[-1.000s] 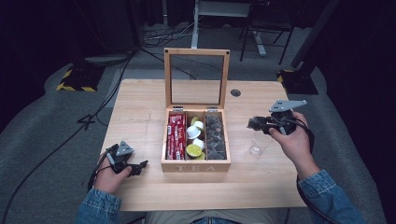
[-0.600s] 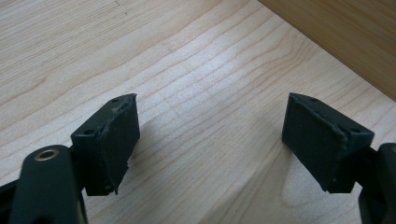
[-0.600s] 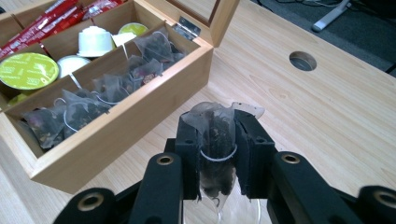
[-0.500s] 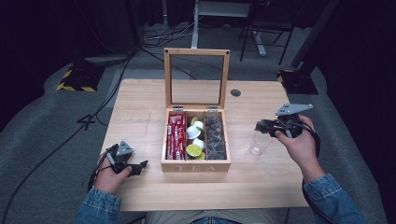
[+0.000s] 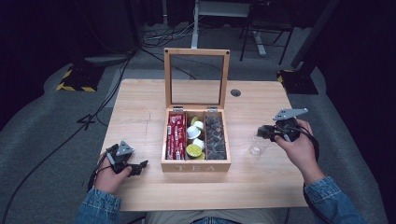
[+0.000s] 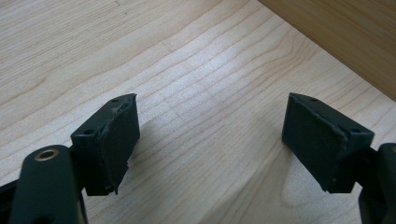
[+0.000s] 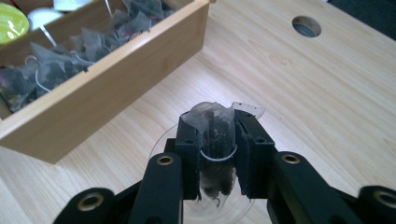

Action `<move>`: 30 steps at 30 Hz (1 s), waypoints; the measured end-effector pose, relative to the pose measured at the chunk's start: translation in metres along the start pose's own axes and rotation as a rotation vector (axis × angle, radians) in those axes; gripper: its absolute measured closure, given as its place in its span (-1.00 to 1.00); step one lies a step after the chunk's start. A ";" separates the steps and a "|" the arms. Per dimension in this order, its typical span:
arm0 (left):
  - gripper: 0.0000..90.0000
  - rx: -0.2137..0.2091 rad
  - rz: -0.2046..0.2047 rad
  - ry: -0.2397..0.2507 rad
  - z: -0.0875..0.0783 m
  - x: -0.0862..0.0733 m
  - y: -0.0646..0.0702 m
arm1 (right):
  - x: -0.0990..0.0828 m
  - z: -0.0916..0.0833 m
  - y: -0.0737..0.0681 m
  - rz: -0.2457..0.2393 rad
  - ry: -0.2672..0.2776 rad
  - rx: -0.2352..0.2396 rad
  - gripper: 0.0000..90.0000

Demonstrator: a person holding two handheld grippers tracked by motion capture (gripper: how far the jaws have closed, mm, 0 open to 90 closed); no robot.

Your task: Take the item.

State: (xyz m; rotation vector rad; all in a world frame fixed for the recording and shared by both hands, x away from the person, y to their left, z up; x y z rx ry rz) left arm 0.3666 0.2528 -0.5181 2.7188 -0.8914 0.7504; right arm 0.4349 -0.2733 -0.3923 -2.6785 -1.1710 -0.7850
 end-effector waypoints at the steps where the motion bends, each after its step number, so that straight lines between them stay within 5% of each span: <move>1: -0.57 0.000 -0.001 0.001 0.000 0.000 0.000 | -0.001 0.001 0.000 -0.002 -0.005 0.001 0.62; 7: -0.57 -0.002 -0.001 0.000 0.000 0.000 0.000 | -0.006 0.009 -0.001 -0.002 -0.042 0.010 0.57; 11: -0.57 0.000 0.000 0.000 0.000 0.000 0.000 | -0.009 0.013 -0.003 0.006 -0.051 0.020 0.33; 20: -0.57 0.000 0.000 0.000 0.000 0.000 0.000 | -0.011 0.008 -0.002 0.045 -0.012 0.023 0.09; 30: -0.58 -0.005 -0.002 -0.002 0.001 0.001 0.000 | -0.002 0.003 0.002 0.088 0.106 0.038 -0.28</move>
Point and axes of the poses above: each handheld gripper's, and its own axes: z roughly forward along the jaws, x roughly out of its top, y roughly to its right, the point moved 2 cm from there along z, roughly forward along the jaws, and after that the axes turned 13 degrees about -y, right-handed, at the moved point
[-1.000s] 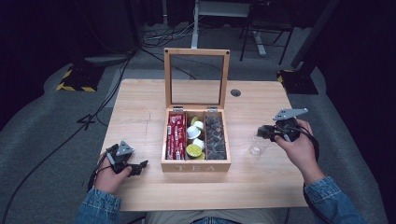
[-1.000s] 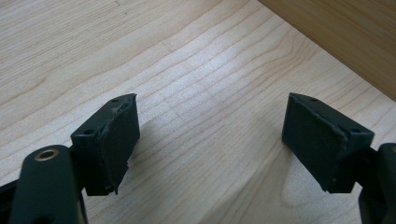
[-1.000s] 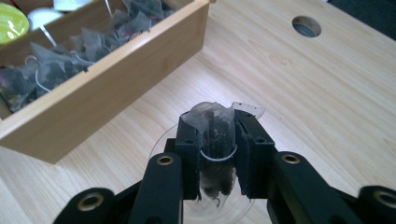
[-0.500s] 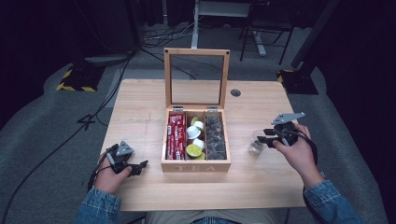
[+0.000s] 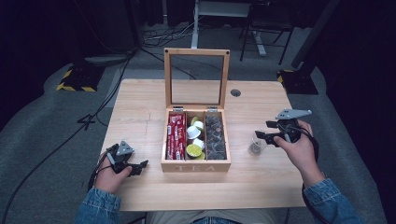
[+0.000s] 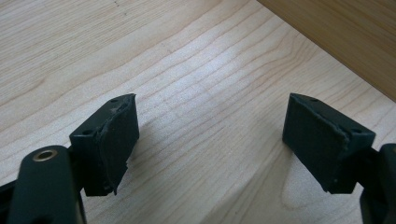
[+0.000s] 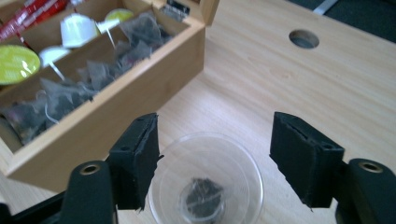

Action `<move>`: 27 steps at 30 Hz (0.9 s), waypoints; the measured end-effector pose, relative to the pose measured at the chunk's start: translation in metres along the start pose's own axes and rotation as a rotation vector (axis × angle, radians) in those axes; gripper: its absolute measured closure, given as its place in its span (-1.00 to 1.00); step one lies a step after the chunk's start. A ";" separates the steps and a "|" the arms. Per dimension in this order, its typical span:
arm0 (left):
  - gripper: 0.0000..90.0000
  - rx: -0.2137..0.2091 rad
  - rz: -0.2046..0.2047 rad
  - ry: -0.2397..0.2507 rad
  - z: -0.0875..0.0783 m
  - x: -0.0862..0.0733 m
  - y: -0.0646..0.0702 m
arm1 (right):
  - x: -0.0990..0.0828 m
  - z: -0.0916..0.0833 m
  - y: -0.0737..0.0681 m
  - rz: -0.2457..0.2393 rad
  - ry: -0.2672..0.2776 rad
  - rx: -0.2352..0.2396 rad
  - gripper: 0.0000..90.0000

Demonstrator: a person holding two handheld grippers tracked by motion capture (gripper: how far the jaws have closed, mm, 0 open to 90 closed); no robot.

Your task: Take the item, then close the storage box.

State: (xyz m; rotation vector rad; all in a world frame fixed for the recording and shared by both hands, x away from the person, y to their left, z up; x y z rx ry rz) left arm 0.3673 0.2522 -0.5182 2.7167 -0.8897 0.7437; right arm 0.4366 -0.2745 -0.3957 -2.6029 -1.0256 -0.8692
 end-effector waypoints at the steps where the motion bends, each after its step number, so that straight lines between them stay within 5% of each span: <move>1: -0.58 0.000 0.001 -0.002 0.000 0.000 0.000 | 0.002 -0.001 0.000 0.003 0.011 0.000 -0.30; 14: -0.62 -0.002 0.002 -0.003 0.002 0.003 0.000 | 0.045 -0.013 -0.001 0.003 0.111 0.016 -0.35; 27: -0.65 0.009 -0.017 -0.006 0.002 0.003 0.001 | 0.090 -0.011 0.000 -0.020 0.147 0.021 -0.41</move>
Point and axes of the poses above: each handheld gripper's, and its own axes: z roughly forward along the jaws, x roughly out of its top, y roughly to its right, the point moved 2 cm from there along z, roughly forward along the jaws, and after that the axes turned 13 degrees about -y, right-handed, at the moved point
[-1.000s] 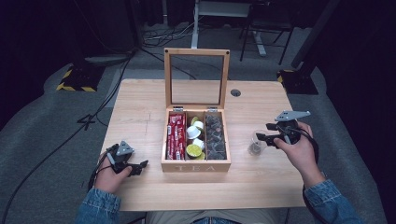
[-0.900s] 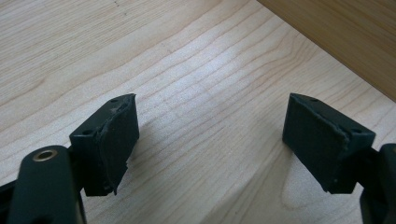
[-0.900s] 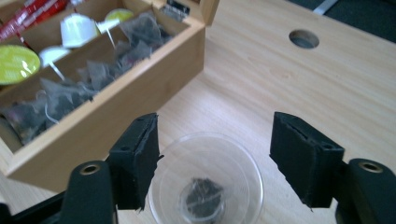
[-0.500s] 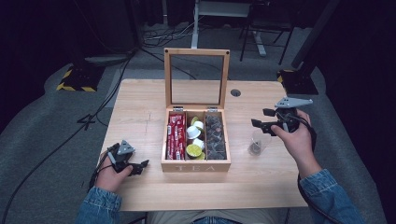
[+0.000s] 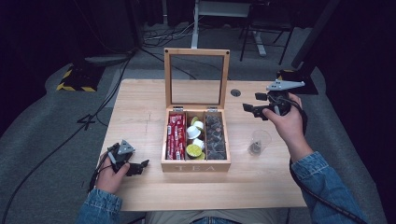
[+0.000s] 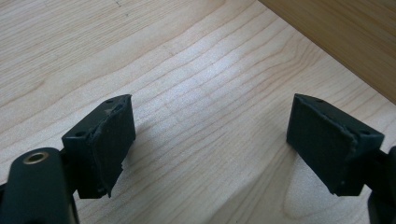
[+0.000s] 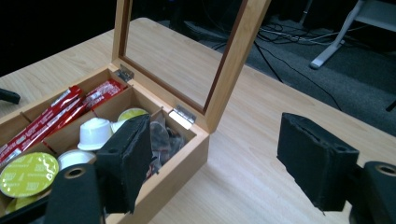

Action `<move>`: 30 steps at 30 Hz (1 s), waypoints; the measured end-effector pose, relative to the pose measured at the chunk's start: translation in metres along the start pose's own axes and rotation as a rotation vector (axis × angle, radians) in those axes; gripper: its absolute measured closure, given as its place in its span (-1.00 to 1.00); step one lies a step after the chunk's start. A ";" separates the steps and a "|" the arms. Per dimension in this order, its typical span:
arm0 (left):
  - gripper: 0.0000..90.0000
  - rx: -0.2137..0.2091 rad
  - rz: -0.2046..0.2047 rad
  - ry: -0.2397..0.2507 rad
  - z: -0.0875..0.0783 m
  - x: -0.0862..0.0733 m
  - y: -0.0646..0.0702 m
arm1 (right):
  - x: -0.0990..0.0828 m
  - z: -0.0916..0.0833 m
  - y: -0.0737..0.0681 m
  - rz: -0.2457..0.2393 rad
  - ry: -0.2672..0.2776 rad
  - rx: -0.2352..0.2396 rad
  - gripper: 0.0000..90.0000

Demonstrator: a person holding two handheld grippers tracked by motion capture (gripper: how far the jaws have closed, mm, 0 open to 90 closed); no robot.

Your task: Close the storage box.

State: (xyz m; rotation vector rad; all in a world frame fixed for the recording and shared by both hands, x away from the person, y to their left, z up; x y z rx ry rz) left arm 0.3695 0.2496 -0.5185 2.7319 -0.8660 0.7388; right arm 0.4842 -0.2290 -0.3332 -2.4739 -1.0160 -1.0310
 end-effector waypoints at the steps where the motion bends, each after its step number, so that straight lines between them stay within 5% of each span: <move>1: -0.65 0.002 -0.002 0.000 0.000 0.000 0.000 | 0.002 0.001 0.000 -0.004 0.002 -0.001 -0.41; 20: -0.66 0.006 -0.002 0.000 0.000 -0.001 0.000 | 0.081 0.045 0.028 -0.002 0.086 0.037 -0.35; 30: -0.66 0.006 -0.005 0.002 0.000 -0.001 0.000 | 0.111 0.082 0.037 0.018 0.082 -0.008 -0.35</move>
Point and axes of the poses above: each handheld gripper's, and its own axes: z roughly forward along the jaws, x roughly out of its top, y roughly to its right, the point moved 2 cm from there along z, roughly forward along the jaws, and after that the axes turned 13 degrees about -y, right-handed, at the moved point
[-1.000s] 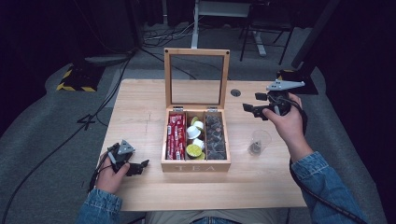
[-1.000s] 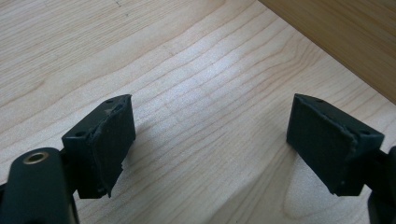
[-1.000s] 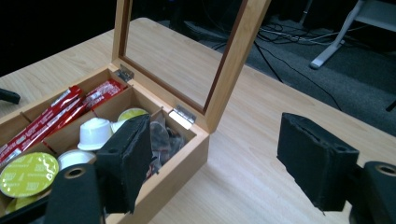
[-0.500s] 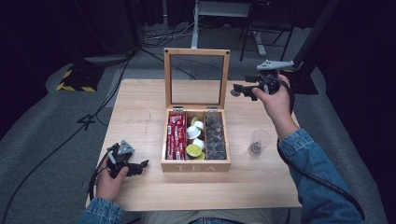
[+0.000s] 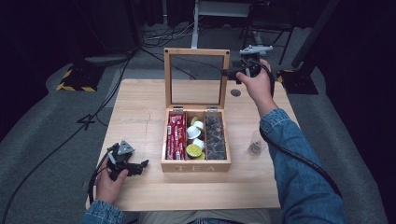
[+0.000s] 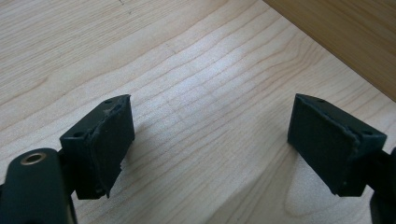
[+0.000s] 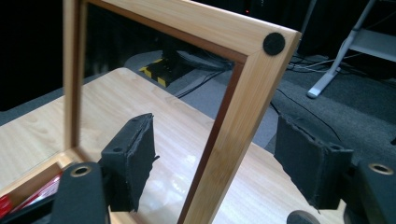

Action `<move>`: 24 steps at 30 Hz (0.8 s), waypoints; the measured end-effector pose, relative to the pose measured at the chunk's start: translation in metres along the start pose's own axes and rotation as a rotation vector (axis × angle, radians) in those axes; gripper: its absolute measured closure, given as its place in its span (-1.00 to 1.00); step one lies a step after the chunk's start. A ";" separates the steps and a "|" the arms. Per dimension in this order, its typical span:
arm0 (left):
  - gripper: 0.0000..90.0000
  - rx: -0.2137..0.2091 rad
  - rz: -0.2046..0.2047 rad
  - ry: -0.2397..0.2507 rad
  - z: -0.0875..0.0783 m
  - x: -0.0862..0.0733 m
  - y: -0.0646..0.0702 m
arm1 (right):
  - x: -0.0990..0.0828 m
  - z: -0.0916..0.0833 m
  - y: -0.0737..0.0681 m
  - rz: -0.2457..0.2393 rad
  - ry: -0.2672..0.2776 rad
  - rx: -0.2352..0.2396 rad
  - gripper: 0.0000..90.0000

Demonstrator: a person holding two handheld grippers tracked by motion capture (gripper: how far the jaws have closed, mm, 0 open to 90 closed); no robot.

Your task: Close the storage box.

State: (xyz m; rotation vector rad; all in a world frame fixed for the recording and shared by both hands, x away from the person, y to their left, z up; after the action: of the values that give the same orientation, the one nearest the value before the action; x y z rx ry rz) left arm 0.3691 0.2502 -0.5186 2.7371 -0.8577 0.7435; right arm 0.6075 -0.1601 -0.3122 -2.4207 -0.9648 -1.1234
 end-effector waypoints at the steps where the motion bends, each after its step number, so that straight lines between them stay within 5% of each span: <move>1: -0.66 -0.001 -0.001 -0.002 0.000 0.000 0.000 | 0.001 0.004 0.002 0.002 -0.001 -0.003 -0.35; 12: -0.67 0.004 -0.012 -0.002 0.000 0.000 0.000 | 0.003 0.035 0.011 0.040 -0.032 0.029 -0.25; 17: -0.67 0.004 -0.014 -0.002 0.000 -0.001 0.000 | 0.003 0.038 0.009 0.055 -0.028 0.083 -0.12; 24: -0.67 0.004 -0.014 -0.001 0.000 -0.001 -0.001 | 0.005 0.032 0.006 0.052 -0.023 0.085 -0.11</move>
State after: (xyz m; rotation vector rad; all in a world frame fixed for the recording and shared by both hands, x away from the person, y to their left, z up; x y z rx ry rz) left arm 0.3687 0.2511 -0.5187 2.7441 -0.8366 0.7421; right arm 0.6317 -0.1459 -0.3293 -2.3823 -0.9313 -1.0177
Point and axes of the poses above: each handheld gripper's, and its own axes: z roughly forward along the jaws, x roughly out of its top, y roughly to its right, the point moved 2 cm from there along z, roughly forward along the jaws, and after that the axes turned 13 degrees about -y, right-handed, at the moved point
